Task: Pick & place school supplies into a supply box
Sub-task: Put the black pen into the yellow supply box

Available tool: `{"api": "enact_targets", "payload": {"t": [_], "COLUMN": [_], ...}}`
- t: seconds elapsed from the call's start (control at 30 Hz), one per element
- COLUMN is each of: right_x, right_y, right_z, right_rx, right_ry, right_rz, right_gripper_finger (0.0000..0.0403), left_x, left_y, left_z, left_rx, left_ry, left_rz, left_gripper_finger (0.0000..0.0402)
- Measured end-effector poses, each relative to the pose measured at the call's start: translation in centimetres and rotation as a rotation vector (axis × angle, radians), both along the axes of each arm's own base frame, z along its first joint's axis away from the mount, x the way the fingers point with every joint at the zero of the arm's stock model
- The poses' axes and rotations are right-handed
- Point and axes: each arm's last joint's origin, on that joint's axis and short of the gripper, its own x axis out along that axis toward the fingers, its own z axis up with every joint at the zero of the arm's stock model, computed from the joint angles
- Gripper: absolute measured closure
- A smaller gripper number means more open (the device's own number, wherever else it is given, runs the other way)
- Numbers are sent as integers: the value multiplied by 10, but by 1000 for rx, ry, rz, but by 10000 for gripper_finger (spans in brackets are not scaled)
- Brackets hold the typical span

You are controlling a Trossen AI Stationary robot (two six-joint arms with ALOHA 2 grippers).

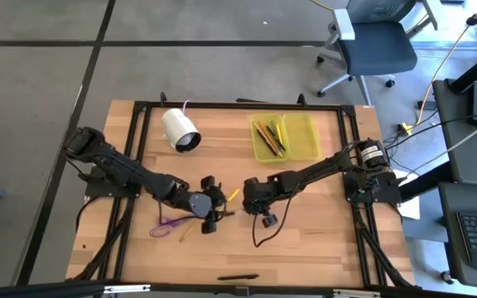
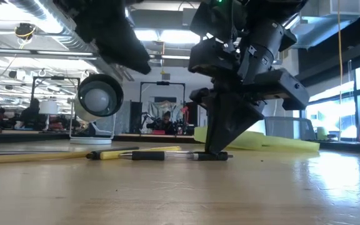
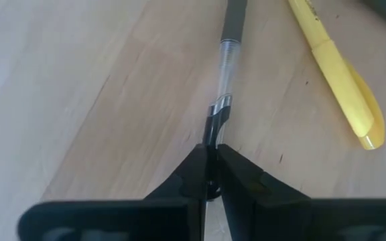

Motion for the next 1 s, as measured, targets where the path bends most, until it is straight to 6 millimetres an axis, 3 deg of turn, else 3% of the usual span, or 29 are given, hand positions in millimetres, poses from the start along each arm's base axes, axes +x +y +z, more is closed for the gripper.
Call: {"api": "enact_targets", "payload": {"t": [0.77,1.0], "right_x": [0,0], "right_y": [-1,-1], "right_z": [-1,-1], "right_rx": [27,27], "right_ry": [14,15], "right_rz": [-58,-56], "right_gripper_finger": [370,369], "left_x": [30,32], "left_y": [-12,-9], "left_z": [-90,-95], "left_rx": [45,27], "left_ry": [218,235], "left_rz": [48,86], "left_gripper_finger": [229,262]}}
